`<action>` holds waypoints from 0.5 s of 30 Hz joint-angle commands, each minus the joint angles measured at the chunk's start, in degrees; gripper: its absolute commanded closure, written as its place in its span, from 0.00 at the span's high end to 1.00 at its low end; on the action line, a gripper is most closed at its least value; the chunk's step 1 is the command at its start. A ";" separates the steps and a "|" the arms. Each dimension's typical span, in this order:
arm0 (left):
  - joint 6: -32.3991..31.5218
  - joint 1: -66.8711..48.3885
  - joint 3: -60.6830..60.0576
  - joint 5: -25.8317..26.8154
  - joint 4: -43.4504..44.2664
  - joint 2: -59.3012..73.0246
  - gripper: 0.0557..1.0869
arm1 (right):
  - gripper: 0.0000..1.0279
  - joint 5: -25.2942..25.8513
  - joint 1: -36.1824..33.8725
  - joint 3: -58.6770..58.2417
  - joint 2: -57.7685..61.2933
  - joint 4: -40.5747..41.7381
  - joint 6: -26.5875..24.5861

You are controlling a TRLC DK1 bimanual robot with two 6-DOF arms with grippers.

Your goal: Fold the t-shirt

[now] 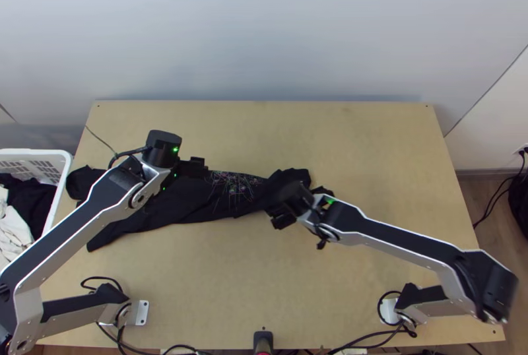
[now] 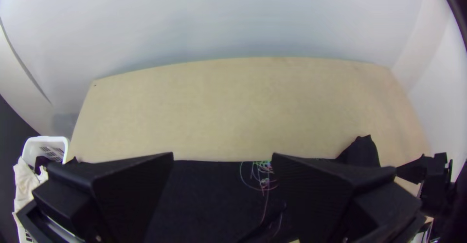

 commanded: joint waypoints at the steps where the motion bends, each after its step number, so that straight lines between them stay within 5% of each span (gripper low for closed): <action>1: -0.08 -0.13 0.01 -0.05 -1.95 -0.47 0.95 | 0.95 -3.93 0.86 5.45 7.27 -2.38 2.80; 15: 0.09 -0.30 0.18 -0.05 -4.32 0.32 0.95 | 0.90 -7.71 0.33 8.88 13.07 -3.87 3.42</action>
